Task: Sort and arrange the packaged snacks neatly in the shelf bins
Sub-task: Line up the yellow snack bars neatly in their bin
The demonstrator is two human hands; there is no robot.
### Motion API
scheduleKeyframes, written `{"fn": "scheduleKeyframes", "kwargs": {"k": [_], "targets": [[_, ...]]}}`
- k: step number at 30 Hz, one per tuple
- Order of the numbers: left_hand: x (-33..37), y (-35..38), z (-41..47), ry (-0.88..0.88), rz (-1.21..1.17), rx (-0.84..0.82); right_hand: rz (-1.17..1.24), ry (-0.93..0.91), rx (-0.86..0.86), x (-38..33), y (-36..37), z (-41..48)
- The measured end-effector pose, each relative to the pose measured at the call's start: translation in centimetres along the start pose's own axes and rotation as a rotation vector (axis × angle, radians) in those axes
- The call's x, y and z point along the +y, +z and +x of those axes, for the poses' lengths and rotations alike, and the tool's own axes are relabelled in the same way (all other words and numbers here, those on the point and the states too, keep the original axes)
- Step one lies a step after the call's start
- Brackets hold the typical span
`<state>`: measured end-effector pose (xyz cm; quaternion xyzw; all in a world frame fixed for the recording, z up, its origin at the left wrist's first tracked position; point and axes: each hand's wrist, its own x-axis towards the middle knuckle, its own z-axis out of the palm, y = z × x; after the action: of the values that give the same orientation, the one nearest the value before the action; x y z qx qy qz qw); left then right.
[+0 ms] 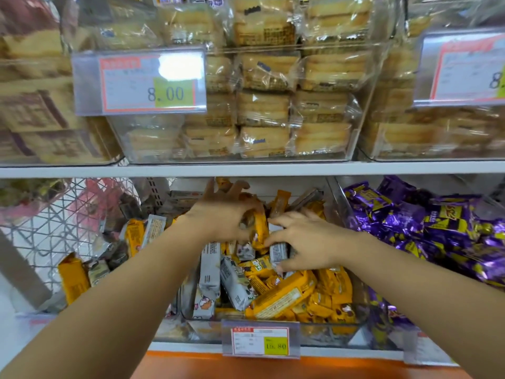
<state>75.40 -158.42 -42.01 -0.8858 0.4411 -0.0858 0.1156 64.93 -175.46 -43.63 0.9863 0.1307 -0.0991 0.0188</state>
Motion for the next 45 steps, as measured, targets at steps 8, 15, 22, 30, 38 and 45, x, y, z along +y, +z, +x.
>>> {"fn": "scheduleKeyframes", "kwargs": {"k": [8, 15, 22, 30, 38, 45], "targets": [[-2.5, 0.6, -1.9, -0.067, -0.03, -0.038, -0.08, 0.147, 0.16, -0.5, -0.5, 1.2], [0.6, 0.5, -1.2, 0.028, 0.006, -0.227, -0.068, 0.21, 0.278, 1.6, -1.1, 0.5], [0.9, 0.4, 0.3, -0.005, 0.076, -0.328, -0.002, 0.03, 0.001, 0.0, 0.0, 2.4], [0.3, 0.4, -0.7, -0.037, -0.141, -0.369, -0.07, -0.025, -0.008, -0.2, -0.1, 3.2], [0.4, 0.3, -1.5, 0.09, -0.046, -0.29, -0.06, -0.04, 0.008, -0.5, -1.1, 1.7], [0.5, 0.9, -1.4, 0.085, -0.049, -0.247, 0.042, 0.052, -0.078, 1.3, -1.2, -1.4]]}}
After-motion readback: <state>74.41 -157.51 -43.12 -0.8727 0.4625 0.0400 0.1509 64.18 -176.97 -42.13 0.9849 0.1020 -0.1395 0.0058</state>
